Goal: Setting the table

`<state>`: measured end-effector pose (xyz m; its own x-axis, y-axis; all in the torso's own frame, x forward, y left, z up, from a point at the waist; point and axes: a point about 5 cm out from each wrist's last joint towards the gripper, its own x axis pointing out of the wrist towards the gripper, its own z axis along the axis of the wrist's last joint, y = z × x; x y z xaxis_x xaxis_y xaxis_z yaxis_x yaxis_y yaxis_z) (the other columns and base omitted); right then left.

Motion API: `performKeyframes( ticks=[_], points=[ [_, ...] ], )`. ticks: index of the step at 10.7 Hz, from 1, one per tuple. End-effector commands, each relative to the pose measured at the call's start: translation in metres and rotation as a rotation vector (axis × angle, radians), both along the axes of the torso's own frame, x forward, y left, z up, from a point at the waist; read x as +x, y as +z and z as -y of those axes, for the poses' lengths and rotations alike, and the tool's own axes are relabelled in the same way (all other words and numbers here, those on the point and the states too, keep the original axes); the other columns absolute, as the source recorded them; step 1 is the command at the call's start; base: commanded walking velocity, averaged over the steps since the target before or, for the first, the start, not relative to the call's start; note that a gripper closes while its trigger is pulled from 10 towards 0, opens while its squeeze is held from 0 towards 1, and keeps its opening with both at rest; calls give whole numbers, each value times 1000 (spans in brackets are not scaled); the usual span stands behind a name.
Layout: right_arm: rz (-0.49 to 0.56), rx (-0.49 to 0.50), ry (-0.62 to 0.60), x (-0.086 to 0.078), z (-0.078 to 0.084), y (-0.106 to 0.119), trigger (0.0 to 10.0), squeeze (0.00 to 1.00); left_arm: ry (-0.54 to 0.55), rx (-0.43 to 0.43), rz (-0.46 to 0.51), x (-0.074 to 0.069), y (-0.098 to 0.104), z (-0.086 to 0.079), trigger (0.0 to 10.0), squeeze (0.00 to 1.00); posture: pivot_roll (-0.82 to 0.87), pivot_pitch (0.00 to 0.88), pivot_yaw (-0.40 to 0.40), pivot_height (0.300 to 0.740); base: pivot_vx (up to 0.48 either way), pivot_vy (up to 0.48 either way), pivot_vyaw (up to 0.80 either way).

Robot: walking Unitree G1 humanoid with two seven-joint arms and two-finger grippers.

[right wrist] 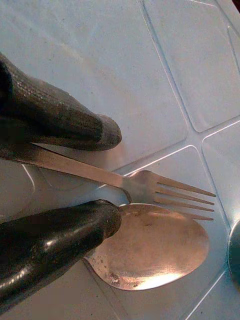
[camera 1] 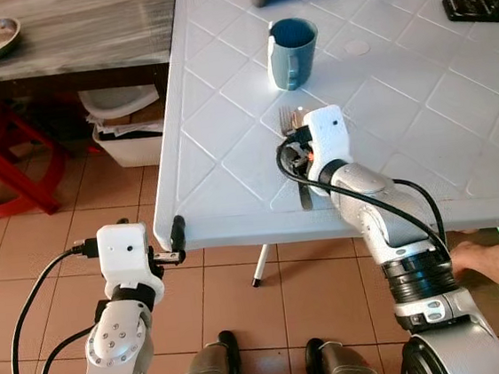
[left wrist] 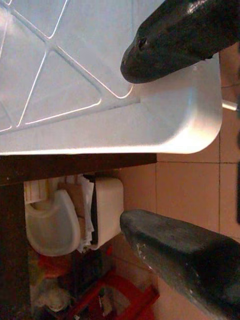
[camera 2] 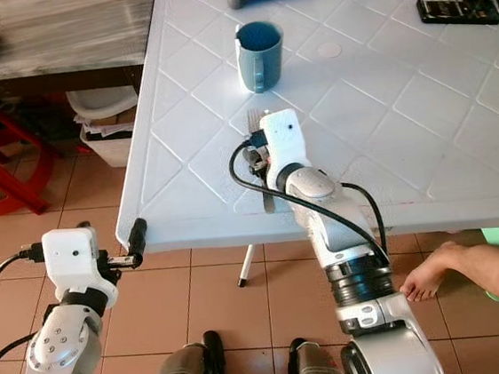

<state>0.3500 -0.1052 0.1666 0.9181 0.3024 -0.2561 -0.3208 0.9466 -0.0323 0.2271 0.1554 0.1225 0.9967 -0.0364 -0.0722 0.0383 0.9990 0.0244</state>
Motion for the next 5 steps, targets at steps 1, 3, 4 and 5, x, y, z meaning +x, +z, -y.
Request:
performKeyframes(
  ticks=[1, 3, 4, 5],
  points=[
    [-142, -22, -45, -3, 10, -31, 10000, 0, 6, 4, -17, -2, -2, -2, 10000, 0, 84, 283, 56, 740, 0, 0, 0],
    [-128, -19, -16, 1, 3, -26, 10000, 0, 5, 4, -21, -2, -3, -2, 10000, 0, 83, 281, 53, 740, 0, 0, 0],
    [-116, -5, -6, 3, -2, -21, 10000, 0, 5, 3, -20, -2, -3, -1, 10000, 0, 82, 279, 51, 740, 0, 0, 0],
    [-109, 3, 8, 4, -6, -18, 10000, 0, 6, 1, -19, -1, -3, -1, 10000, 0, 82, 278, 50, 740, 0, 0, 0]
  ],
)
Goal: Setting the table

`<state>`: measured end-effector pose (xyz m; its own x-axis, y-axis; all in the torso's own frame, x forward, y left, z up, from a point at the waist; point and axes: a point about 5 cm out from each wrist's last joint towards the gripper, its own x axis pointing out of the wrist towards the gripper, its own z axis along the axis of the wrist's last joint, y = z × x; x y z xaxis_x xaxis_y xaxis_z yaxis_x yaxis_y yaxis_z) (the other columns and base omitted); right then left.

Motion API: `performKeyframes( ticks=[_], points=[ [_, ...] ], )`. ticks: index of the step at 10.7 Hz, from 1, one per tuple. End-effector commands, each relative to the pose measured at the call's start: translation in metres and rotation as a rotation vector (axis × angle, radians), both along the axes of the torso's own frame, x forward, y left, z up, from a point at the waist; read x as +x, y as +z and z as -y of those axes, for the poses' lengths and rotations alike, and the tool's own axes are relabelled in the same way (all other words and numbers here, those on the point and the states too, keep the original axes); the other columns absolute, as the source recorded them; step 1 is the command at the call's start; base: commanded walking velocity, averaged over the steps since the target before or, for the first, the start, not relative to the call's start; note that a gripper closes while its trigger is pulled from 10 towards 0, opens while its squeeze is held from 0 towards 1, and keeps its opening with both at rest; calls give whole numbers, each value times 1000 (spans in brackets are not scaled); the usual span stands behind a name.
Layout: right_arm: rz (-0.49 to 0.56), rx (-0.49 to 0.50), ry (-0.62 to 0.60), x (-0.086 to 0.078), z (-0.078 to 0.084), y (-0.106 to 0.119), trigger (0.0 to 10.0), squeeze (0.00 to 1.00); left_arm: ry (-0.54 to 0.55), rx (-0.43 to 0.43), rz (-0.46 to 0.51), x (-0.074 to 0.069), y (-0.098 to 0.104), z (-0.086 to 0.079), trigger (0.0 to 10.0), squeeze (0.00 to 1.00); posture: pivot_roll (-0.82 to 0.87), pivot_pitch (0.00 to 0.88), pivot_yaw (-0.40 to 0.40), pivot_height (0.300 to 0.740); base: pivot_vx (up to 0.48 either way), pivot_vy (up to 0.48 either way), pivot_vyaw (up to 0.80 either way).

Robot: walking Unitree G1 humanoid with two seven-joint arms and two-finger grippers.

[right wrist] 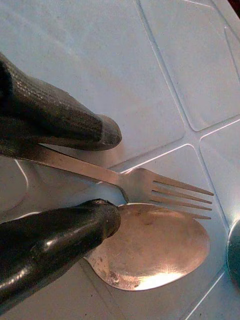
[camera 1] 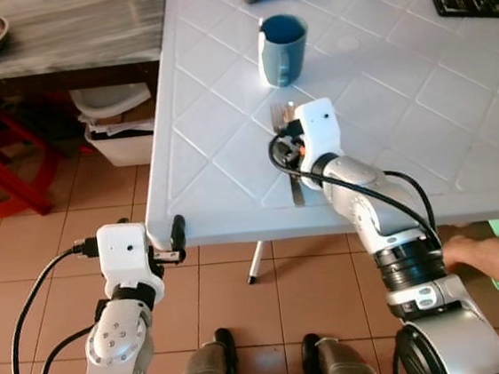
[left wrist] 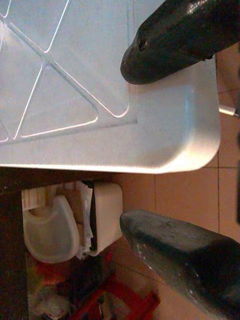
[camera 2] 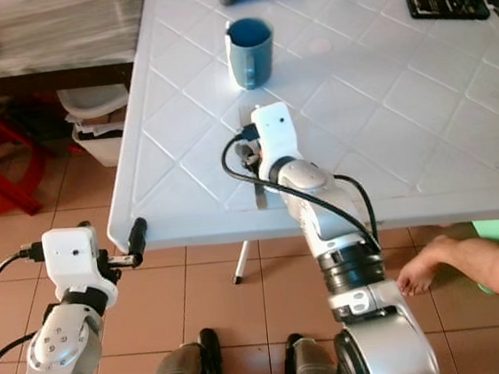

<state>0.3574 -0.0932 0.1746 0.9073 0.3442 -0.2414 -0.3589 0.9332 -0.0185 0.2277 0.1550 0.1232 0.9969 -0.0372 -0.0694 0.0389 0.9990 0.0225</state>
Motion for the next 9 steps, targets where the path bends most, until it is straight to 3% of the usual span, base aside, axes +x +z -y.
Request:
performKeyframes(
  ticks=[1, 2, 3, 4, 5, 6, 8, 9],
  points=[
    [-120, -10, -8, -3, 0, -25, 10000, 0, 6, 2, -21, -1, -4, -1, 10000, 0, 83, 277, 48, 740, 0, 0, 0],
    [-119, -4, 9, -3, -6, -23, 10000, 0, 8, 2, -19, -1, -3, -1, 10000, 0, 83, 272, 47, 740, 0, 0, 0],
    [-128, -1, 20, -5, -9, -25, 8039, 0, 10, 2, -19, -1, -3, -1, 10000, 0, 83, 272, 45, 740, 0, 0, 0],
    [-138, -9, 29, -6, -9, -29, 2980, 0, 9, 2, -20, -1, -4, -1, 10000, 0, 81, 269, 43, 740, 0, 0, 0],
    [-172, -12, 45, -9, -9, -37, 0, 0, 9, 0, -20, 0, -4, 0, 10000, 0, 78, 266, 41, 740, 0, 0, 0],
    [-206, -29, 69, -12, -8, -45, 0, 0, 9, -2, -21, 0, -5, 0, 10000, 0, 78, 266, 41, 740, 0, 0, 0],
    [-239, -57, 91, -15, -4, -55, 1176, 0, 7, -4, -22, 0, -5, 1, 10000, 0, 73, 263, 39, 740, 0, 0, 0],
    [-257, -67, 83, -16, 2, -62, 1059, 0, 7, -4, -23, 0, -6, 1, 10000, 0, 75, 263, 36, 740, 0, 0, 0]
  ],
)
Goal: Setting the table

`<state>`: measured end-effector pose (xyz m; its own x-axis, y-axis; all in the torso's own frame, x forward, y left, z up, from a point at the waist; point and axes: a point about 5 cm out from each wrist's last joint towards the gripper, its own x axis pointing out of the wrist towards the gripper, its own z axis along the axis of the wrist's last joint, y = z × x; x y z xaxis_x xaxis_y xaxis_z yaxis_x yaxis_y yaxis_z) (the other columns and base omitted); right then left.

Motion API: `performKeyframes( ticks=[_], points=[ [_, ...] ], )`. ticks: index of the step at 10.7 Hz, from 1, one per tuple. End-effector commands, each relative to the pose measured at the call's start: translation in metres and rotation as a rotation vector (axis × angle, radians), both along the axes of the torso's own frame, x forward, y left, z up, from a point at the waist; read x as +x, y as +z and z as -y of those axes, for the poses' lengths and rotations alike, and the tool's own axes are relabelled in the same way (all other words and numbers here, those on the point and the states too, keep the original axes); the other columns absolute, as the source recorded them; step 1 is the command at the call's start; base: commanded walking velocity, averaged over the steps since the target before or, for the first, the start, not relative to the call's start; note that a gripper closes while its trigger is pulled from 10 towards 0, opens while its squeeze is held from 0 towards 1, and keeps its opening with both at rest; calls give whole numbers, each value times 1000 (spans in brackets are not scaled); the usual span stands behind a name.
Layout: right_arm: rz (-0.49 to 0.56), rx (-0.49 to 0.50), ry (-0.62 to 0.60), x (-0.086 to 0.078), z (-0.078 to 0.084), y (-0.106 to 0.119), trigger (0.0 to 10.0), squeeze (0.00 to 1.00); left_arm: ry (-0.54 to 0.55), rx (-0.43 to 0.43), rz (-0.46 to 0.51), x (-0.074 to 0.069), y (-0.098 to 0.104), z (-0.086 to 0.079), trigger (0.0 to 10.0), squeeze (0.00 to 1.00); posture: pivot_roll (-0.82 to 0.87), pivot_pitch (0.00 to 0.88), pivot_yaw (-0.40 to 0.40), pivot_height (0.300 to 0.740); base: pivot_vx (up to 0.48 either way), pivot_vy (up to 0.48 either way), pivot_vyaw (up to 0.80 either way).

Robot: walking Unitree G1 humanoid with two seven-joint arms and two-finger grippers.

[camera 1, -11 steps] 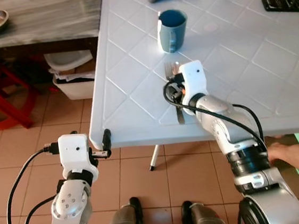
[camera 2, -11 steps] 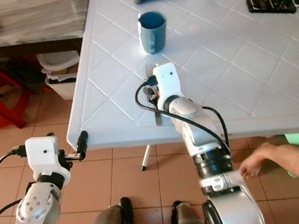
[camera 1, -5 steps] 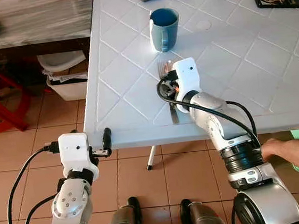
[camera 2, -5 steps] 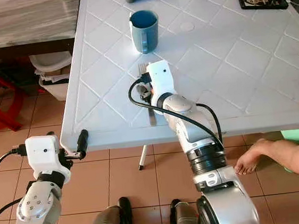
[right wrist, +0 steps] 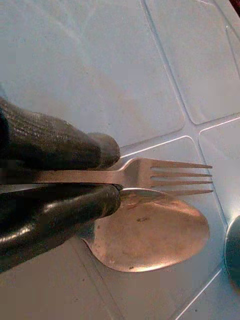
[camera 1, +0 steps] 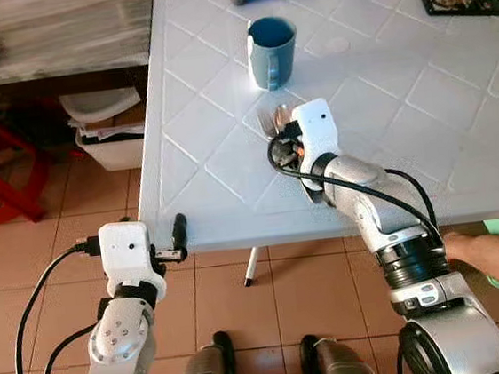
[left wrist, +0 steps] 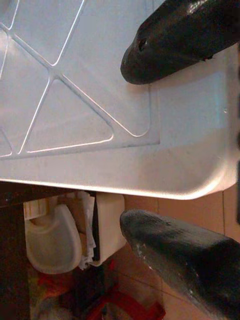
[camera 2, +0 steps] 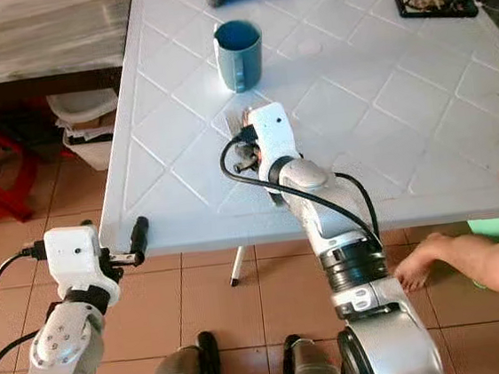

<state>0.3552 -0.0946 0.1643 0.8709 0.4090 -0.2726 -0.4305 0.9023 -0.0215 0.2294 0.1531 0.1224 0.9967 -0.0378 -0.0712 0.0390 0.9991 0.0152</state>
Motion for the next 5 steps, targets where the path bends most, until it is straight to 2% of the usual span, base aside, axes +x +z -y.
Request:
performKeyframes(
  ticks=[1, 2, 4, 5],
  points=[
    [-227, -59, -18, -15, 5, -55, 431, 0, 11, 5, -22, -2, -5, -1, 10000, 0, 75, 261, 34, 740, 0, 0, 0],
    [-215, -28, -33, -14, 7, -52, 0, 0, 13, 5, -22, -2, -6, -1, 10000, 0, 75, 259, 34, 740, 0, 0, 0],
    [-90, 107, -42, -10, -1, -28, 0, 0, 18, 7, -25, -1, -7, -2, 10000, 0, 72, 248, 31, 740, 0, 0, 0],
    [-64, 120, -45, -12, -3, -24, 0, 0, 21, 7, -23, 0, -8, -2, 10000, 0, 71, 241, 28, 740, 0, 0, 0]
  ],
)
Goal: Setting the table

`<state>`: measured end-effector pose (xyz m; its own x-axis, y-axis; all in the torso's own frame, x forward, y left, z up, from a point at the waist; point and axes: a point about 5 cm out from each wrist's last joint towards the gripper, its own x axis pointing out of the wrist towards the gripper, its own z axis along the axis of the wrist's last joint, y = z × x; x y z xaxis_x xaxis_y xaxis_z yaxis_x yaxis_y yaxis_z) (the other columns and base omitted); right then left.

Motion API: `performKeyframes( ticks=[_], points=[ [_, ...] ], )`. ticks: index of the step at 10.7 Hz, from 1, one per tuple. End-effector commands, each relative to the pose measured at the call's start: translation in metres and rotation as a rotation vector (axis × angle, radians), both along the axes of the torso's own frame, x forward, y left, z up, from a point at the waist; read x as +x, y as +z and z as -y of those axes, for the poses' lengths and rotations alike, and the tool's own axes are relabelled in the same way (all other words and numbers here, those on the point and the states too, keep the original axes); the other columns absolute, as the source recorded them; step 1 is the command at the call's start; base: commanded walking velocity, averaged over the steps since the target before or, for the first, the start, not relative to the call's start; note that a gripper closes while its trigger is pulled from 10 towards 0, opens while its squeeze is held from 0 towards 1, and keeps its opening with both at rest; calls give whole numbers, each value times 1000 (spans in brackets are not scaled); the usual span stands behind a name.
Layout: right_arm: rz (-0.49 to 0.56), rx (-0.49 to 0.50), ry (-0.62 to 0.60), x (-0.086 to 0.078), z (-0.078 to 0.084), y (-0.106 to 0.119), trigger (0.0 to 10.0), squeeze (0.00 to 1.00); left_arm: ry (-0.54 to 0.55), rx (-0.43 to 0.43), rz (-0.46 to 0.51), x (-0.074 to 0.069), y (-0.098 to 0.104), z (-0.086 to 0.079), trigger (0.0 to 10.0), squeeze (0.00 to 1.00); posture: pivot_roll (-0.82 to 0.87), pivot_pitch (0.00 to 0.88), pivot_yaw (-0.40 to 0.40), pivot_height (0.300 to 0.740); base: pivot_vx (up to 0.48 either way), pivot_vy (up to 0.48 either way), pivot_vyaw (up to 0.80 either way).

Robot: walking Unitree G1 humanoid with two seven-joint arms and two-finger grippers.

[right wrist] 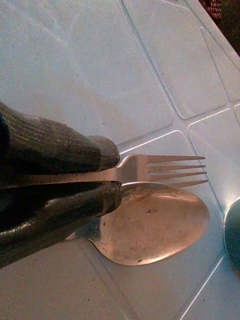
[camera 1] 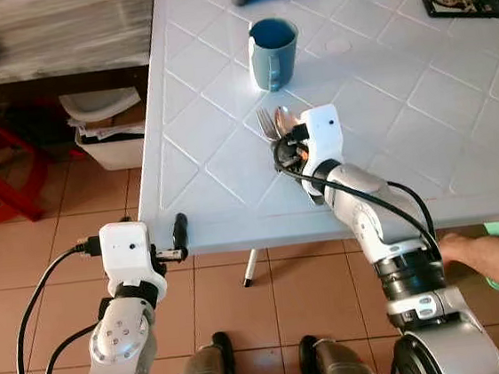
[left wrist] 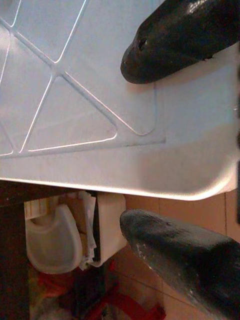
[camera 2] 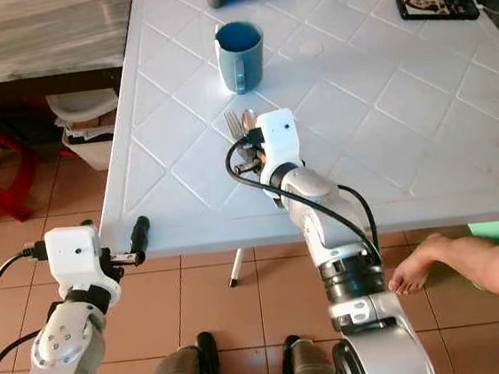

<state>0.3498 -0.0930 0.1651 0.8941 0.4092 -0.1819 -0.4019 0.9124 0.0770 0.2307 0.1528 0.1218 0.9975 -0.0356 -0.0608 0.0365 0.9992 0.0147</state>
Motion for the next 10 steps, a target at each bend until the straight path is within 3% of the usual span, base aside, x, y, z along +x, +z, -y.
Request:
performKeyframes(
  ticks=[1, 2, 3, 4, 5, 6, 8, 9, 10],
  points=[
    [-112, -42, -14, -10, 1, -28, 314, 0, 22, 5, -31, 0, -7, -2, 10000, 0, 69, 233, 24, 740, 0, 0, 0],
    [-162, -145, -40, -18, 15, -45, 10000, 0, 29, 1, -26, 2, -7, -2, 10000, 0, 64, 228, 20, 740, 0, 0, 0],
    [-177, -220, -73, -24, 32, -54, 10000, 533, 33, 0, -24, 1, -8, -3, 10000, 0, 63, 228, 20, 740, 0, 0, 0],
    [-165, -252, -83, -25, 37, -55, 10000, 471, 34, 0, -22, 2, -8, -3, 10000, 0, 60, 227, 21, 740, 0, 0, 0],
    [-158, -239, -108, -24, 41, -53, 10000, 482, 36, 0, -19, 3, -7, -4, 10000, 0, 55, 227, 23, 740, 0, 0, 0],
    [-132, -223, -114, -21, 40, -48, 10000, 1000, 34, 0, -16, 4, -7, -4, 10000, 0, 54, 227, 26, 740, 0, 0, 0],
    [-51, -204, -78, -12, 23, -30, 10000, 1000, 29, 0, -10, 7, -6, -2, 10000, 0, 58, 226, 30, 740, 0, 0, 0],
    [-38, -191, -40, -7, 12, -24, 10000, 161, 29, 2, -6, 7, -6, -3, 10000, 0, 64, 228, 28, 740, 0, 0, 0],
    [-33, -193, -29, -6, 9, -21, 10000, 0, 30, 3, -4, 7, -5, -4, 10000, 0, 66, 228, 27, 740, 0, 0, 0]
  ],
)
